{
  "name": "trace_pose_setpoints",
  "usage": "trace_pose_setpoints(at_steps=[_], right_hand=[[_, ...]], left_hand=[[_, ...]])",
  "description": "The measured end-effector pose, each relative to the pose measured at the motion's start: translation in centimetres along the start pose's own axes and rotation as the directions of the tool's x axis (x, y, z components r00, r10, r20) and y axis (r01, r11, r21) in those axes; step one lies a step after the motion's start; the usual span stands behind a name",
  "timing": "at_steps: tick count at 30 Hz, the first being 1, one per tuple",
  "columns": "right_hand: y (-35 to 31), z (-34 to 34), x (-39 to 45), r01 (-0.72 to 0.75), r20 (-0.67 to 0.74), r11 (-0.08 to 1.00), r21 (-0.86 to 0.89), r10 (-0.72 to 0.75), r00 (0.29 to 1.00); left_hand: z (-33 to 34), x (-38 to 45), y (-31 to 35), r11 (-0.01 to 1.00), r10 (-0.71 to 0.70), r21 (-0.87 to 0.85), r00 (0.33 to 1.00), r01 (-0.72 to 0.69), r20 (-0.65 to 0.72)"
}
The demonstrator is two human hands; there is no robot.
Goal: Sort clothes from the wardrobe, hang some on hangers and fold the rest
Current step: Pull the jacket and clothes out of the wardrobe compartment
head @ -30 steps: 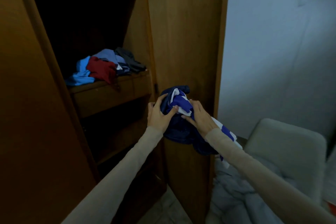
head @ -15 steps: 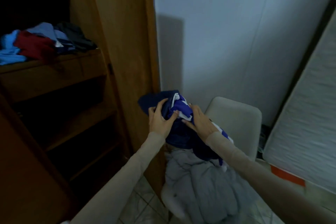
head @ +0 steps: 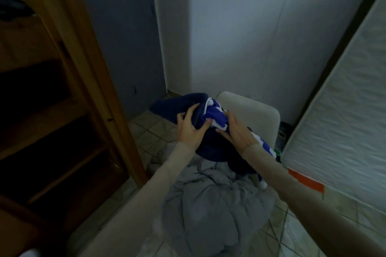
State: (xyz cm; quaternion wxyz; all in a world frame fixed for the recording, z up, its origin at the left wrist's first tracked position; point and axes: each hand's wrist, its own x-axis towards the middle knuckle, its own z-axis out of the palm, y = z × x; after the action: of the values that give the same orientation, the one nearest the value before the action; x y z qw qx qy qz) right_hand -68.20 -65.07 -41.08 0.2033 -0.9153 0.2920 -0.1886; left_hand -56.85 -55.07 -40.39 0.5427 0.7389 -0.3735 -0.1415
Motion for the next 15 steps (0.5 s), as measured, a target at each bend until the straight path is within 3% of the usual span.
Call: trace_pose_setpoints(at_steps=[5, 8, 12, 15], right_hand=[[5.9, 3.3, 1.6, -0.006, 0.018, 0.999, -0.041, 0.007, 1.0], [9.9, 7.7, 0.9, -0.058, 0.213, 0.978, -0.201, 0.101, 0.972], [14.3, 14.4, -2.8, -0.126, 0.643, 0.948, -0.291, 0.291, 0.709], [15.5, 16.6, -5.2, -0.183, 0.729, 0.946, -0.267, 0.323, 0.603]], left_hand=[[4.3, 2.5, -4.5, 1.0, -0.023, -0.02, 0.999, 0.023, 0.043], [7.1, 2.0, -10.0, 0.984, -0.172, 0.072, 0.968, 0.162, 0.182], [10.0, -1.7, -18.2, 0.901, -0.4, 0.326, 0.835, 0.284, 0.378], [10.8, -3.7, -20.6, 0.875, -0.443, 0.394, 0.794, 0.282, 0.416]])
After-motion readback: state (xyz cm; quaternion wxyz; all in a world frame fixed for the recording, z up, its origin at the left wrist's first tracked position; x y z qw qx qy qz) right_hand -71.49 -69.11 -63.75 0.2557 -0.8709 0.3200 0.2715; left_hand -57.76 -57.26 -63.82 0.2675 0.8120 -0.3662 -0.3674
